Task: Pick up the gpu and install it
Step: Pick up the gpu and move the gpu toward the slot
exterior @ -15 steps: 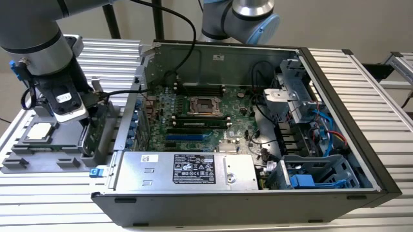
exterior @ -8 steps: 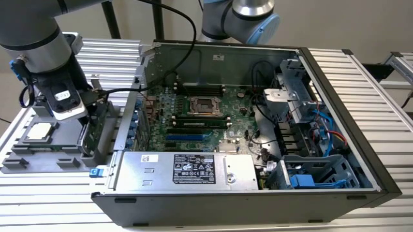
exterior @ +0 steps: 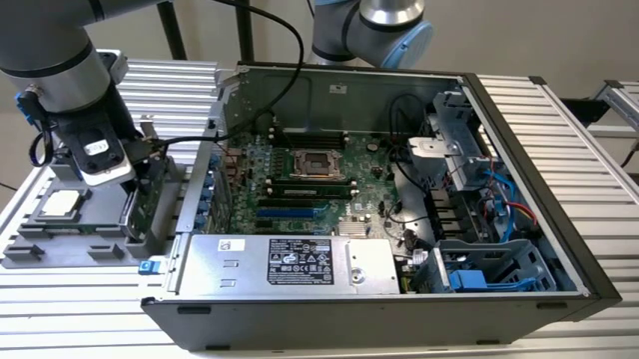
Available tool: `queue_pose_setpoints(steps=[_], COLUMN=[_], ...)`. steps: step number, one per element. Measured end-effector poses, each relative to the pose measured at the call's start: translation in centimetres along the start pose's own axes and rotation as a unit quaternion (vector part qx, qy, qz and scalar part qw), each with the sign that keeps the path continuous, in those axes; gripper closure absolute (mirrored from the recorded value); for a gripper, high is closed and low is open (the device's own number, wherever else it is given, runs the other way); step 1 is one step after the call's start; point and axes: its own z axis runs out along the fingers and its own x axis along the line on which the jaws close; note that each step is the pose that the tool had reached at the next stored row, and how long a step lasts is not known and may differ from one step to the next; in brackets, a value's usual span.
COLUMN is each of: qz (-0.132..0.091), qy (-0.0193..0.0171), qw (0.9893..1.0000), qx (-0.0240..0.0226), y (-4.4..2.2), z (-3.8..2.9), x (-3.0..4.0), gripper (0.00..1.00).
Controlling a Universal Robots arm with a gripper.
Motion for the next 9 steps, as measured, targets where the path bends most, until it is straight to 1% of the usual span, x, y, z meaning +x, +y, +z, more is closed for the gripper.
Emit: queue_pose_setpoints(steps=[9], qz=[0.0], qy=[0.0], qw=[1.0], qx=[0.0], y=[0.03], z=[-0.36], x=[-0.01], gripper=[1.0])
